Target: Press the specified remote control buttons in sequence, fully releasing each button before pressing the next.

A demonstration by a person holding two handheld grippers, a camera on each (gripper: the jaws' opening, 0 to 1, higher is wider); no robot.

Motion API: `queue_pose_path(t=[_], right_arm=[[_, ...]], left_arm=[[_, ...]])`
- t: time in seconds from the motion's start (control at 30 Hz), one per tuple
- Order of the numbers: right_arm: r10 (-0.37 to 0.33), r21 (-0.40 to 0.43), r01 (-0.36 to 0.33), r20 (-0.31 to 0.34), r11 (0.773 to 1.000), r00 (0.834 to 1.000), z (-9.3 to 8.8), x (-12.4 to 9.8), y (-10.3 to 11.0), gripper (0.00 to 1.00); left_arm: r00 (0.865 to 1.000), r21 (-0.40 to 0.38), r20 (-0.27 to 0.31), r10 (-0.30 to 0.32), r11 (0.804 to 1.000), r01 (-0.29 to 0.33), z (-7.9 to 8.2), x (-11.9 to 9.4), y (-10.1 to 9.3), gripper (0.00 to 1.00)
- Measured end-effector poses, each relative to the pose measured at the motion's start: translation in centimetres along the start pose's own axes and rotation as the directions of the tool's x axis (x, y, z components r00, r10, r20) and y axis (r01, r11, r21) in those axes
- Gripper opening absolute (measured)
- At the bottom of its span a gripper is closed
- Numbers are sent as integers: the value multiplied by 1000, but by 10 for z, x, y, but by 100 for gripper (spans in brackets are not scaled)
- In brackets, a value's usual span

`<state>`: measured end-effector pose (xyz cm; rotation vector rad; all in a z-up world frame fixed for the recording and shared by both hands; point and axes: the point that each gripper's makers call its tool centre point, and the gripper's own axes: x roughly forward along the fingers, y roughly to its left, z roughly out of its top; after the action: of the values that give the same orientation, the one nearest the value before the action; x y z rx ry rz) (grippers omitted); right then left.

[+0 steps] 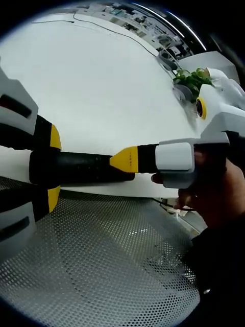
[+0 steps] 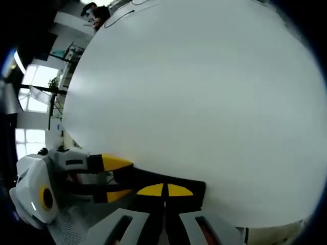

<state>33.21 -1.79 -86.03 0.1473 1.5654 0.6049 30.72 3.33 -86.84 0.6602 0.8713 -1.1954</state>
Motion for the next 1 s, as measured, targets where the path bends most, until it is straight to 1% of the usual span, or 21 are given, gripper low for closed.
queue_pose_path(t=[0.4, 0.5, 0.57, 0.63, 0.7, 0.83, 0.93, 1.0], right_arm=[[-21, -41, 22, 6, 999, 1000, 1, 1, 0, 0], [-37, -77, 37, 8, 996, 999, 0, 1, 2, 0], [-48, -120, 49, 10, 992, 999, 0, 2, 1, 0], [-58, -126, 59, 14, 990, 998, 0, 2, 1, 0], [-66, -151, 68, 22, 986, 998, 1, 3, 0, 0], [-64, -153, 69, 32, 986, 997, 0, 2, 1, 0], [-65, -183, 69, 29, 981, 997, 1, 2, 1, 0], [-67, -168, 71, 27, 983, 997, 1, 2, 0, 0]], left_arm=[[1000, 1, 0, -1, 1000, 1, 0, 1, 1, 25], [1000, 1, 0, -1, 1000, 1, 0, 1, 1, 25], [1000, 1, 0, -1, 1000, 1, 0, 1, 1, 25], [1000, 0, 1, 0, 1000, 0, 0, 1, 1, 25], [1000, -2, 2, 0, 1000, 0, 0, 1, 1, 25], [1000, -5, 4, 1, 1000, -1, 0, 1, 1, 25], [1000, -5, 5, 3, 1000, -3, 0, 1, 2, 25], [1000, -6, 5, 4, 1000, -4, 0, 1, 2, 25]])
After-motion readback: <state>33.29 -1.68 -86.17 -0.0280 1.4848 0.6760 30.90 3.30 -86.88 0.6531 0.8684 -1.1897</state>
